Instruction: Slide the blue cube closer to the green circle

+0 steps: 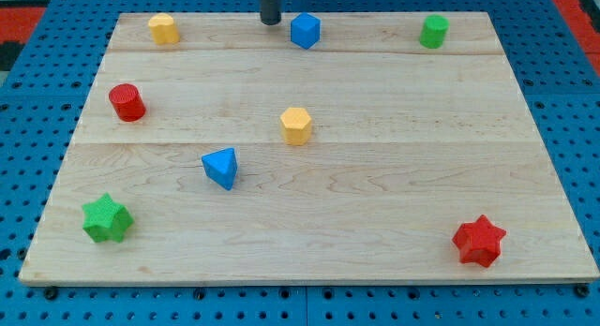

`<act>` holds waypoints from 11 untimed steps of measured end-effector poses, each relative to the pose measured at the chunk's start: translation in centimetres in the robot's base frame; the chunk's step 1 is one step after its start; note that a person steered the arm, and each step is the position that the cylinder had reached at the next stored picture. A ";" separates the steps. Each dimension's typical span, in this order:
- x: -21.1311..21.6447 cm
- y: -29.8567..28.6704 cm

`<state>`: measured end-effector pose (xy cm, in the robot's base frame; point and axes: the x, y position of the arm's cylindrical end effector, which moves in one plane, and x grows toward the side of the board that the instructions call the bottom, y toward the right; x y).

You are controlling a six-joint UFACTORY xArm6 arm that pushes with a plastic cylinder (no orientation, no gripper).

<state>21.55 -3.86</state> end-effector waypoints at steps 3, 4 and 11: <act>1.4 16.0; 0.9 11.7; 8.7 16.7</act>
